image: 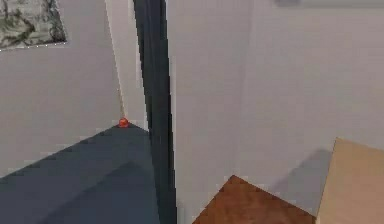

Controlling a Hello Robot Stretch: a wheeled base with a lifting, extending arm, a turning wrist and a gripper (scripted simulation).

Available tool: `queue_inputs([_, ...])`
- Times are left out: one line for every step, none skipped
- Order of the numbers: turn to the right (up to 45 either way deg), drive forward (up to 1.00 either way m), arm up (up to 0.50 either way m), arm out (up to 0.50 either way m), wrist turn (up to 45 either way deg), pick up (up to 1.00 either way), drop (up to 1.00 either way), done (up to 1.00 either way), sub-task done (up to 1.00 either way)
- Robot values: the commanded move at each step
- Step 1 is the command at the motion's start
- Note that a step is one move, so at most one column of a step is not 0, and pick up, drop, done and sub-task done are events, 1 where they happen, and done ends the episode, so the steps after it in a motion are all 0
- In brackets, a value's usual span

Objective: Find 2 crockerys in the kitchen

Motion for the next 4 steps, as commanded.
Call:
queue_inputs([-30.0, 0.00, 0.00, 0.00, 0.0, 0.00, 0.00, 0.00, 0.00])
queue_inputs([0.0, 0.45, 0.00, 0.00, 0.0, 0.00, 0.00, 0.00, 0.00])
queue_inputs([-27.0, 0.00, 0.00, 0.00, 0.0, 0.00, 0.00, 0.00, 0.00])
queue_inputs([0.0, 1.00, 0.00, 0.00, 0.0, 0.00, 0.00, 0.00, 0.00])
